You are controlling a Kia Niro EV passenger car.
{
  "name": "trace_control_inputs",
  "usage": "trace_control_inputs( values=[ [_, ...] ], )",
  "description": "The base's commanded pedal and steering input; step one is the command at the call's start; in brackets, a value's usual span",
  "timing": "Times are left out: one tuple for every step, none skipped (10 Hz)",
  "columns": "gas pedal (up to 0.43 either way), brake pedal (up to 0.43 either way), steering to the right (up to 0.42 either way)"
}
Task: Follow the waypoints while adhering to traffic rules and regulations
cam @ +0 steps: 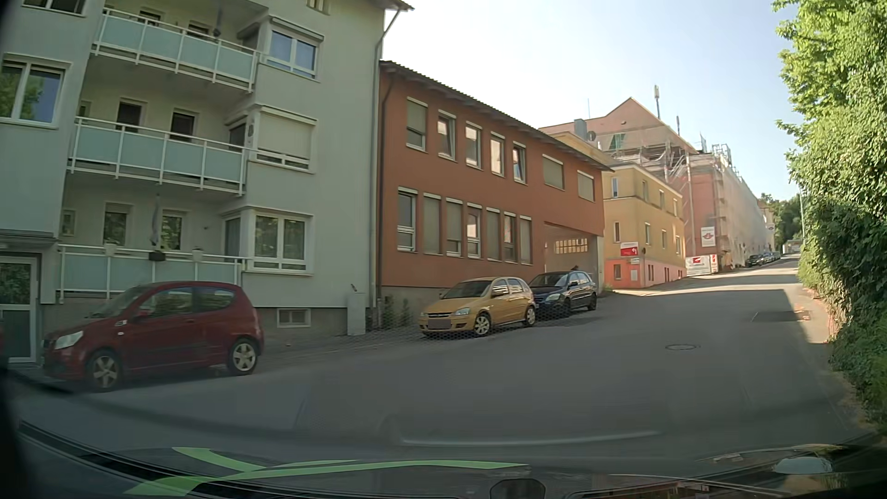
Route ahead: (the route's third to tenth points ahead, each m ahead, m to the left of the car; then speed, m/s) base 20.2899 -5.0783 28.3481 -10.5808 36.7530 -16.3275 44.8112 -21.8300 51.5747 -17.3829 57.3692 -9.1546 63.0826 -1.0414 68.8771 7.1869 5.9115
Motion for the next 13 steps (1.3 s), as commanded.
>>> trace_control_inputs(
  values=[
    [0.110,0.000,0.257],
    [0.110,0.000,0.257],
    [0.110,0.000,0.257],
    [0.110,0.000,0.257],
    [0.110,0.000,0.254],
    [0.110,0.000,0.252],
    [0.130,0.000,0.252],
    [0.157,0.000,0.249],
    [0.157,0.000,0.238],
    [0.157,0.000,0.212],
    [0.157,0.000,0.188],
    [0.157,0.000,0.175],
    [0.157,0.000,0.165]
  ],
)
